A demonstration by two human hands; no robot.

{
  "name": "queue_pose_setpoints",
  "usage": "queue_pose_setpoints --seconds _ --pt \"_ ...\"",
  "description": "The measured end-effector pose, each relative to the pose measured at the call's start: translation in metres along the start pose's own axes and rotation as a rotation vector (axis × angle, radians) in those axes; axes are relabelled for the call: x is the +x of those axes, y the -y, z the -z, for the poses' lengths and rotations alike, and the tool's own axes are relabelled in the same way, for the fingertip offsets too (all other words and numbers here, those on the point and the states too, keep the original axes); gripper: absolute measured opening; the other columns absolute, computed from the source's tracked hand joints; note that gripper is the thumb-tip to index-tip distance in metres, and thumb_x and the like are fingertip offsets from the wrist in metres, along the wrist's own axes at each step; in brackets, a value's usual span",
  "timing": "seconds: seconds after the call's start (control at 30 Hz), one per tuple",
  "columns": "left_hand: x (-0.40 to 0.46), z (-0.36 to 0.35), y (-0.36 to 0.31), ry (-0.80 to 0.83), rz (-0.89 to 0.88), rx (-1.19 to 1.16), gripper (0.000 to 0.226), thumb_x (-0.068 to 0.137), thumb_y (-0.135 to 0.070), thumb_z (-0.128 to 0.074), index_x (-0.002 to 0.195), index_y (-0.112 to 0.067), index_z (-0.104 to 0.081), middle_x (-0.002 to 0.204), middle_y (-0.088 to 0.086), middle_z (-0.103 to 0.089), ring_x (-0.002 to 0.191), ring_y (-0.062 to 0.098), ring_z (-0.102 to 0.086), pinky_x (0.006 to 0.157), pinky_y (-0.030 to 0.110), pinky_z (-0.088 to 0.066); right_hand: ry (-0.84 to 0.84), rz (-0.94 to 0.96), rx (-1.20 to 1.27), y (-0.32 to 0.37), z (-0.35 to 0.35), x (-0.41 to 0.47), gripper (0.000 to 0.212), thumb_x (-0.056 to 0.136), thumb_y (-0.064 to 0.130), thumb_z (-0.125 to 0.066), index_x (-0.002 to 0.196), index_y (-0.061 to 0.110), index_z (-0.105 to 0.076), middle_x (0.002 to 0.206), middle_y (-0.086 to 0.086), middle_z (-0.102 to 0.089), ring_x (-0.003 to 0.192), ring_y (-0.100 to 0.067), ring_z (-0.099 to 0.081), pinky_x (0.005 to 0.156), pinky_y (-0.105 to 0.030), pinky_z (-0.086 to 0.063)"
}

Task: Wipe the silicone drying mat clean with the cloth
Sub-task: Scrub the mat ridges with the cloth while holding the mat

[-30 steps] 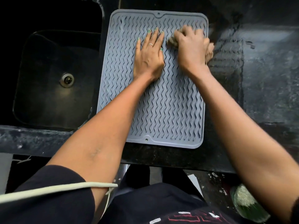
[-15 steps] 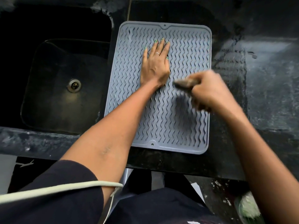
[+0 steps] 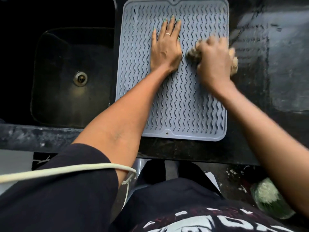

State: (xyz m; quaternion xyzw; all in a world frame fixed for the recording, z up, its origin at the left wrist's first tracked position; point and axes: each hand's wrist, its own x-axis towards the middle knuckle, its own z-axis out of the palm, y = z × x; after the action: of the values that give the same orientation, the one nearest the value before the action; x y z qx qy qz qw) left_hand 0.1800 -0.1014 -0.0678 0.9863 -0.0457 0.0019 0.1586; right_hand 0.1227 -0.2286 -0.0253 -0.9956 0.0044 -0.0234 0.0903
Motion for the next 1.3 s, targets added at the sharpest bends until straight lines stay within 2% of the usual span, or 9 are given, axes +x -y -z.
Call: queue_pose_setpoints --seconds 0.17,0.3,0.47,0.6,0.77,0.9,1.0,1.2,1.3 --pt "-0.002 0.004 -0.002 0.006 0.006 -0.008 0.054 0.099 -0.025 -0.031 0.152 -0.022 -0.020 0.162 -0.001 -0.015 0.150 0.014 -0.011 0.124 0.040 -0.001 0.070 0.095 0.001 0.000 0.017 -0.130 0.038 0.072 -0.003 -0.055 0.106 0.011 -0.065 0.107 -0.011 -0.064 0.094 -0.037 -0.055 0.067 -0.041 -0.038" --pt "-0.005 0.008 -0.006 0.030 0.019 -0.006 0.055 0.100 -0.031 -0.032 0.153 -0.023 -0.019 0.163 -0.002 -0.013 0.151 0.014 -0.008 0.124 0.040 0.001 0.253 0.055 0.093 -0.003 0.038 -0.132 0.034 0.069 0.000 -0.057 0.094 0.017 -0.072 0.098 -0.008 -0.068 0.095 -0.036 -0.059 0.073 -0.042 -0.044" --pt "-0.005 0.010 -0.007 0.065 0.026 0.064 0.057 0.101 -0.037 -0.030 0.154 -0.025 -0.013 0.163 -0.002 -0.008 0.151 0.014 -0.006 0.122 0.040 0.002 -0.088 -0.191 0.385 -0.014 0.049 -0.019 0.039 0.079 0.005 -0.045 0.105 0.022 -0.070 0.113 -0.005 -0.068 0.109 -0.029 -0.057 0.090 -0.037 -0.047" --pt "-0.010 0.006 -0.004 0.057 0.002 0.086 0.056 0.100 -0.038 -0.025 0.154 -0.024 -0.014 0.163 -0.001 -0.010 0.151 0.014 -0.008 0.123 0.040 0.001 0.067 -0.323 0.316 -0.016 0.006 0.072 0.011 0.091 0.024 -0.038 0.092 0.017 -0.046 0.101 -0.012 -0.047 0.097 -0.018 -0.045 0.077 -0.030 -0.039" --pt "-0.011 0.012 -0.005 -0.004 0.016 0.079 0.050 0.098 -0.037 -0.025 0.145 -0.025 -0.038 0.153 -0.003 -0.038 0.143 0.013 -0.030 0.121 0.035 -0.009 0.050 -0.278 0.386 -0.017 -0.019 0.073 0.041 0.096 0.031 -0.034 0.064 0.024 -0.010 0.067 0.009 -0.014 0.059 -0.001 -0.022 0.047 -0.011 -0.028" --pt "-0.021 0.014 -0.006 0.074 0.167 -0.051 0.036 0.099 -0.040 -0.026 0.116 -0.022 -0.053 0.119 0.003 -0.052 0.109 0.017 -0.048 0.089 0.023 -0.036 -0.091 -0.244 0.214 -0.006 -0.008 0.015 0.021 0.077 0.010 -0.026 0.067 0.026 -0.035 0.083 -0.005 -0.047 0.087 -0.014 -0.043 0.074 -0.014 -0.031" --pt "-0.029 0.014 -0.010 0.210 0.295 -0.270 0.027 0.103 -0.039 -0.026 0.107 -0.020 -0.045 0.107 0.006 -0.039 0.098 0.017 -0.040 0.068 0.018 -0.033 -0.191 -0.130 0.122 -0.002 -0.008 -0.042 0.051 0.071 0.001 -0.028 0.106 0.014 -0.062 0.119 -0.009 -0.058 0.116 -0.026 -0.049 0.094 -0.039 -0.033" --pt "-0.042 0.021 -0.008 -0.012 0.075 -0.102 0.025 0.100 -0.040 -0.030 0.087 -0.026 -0.047 0.099 0.003 -0.052 0.093 0.011 -0.047 0.072 0.018 -0.037 -0.096 -0.019 -0.045 -0.004 0.000 -0.133 0.041 0.075 0.005 -0.033 0.103 0.009 -0.063 0.109 -0.011 -0.060 0.102 -0.032 -0.051 0.077 -0.039 -0.033" --pt "-0.059 0.011 -0.008 0.039 -0.097 0.036 0.046 0.100 -0.037 -0.028 0.142 -0.023 -0.040 0.151 0.001 -0.039 0.141 0.014 -0.033 0.119 0.029 -0.017 -0.066 -0.137 0.137 -0.003 0.016 -0.123 0.035 0.076 0.010 -0.040 0.096 0.012 -0.068 0.104 -0.012 -0.065 0.100 -0.035 -0.056 0.081 -0.039 -0.042"
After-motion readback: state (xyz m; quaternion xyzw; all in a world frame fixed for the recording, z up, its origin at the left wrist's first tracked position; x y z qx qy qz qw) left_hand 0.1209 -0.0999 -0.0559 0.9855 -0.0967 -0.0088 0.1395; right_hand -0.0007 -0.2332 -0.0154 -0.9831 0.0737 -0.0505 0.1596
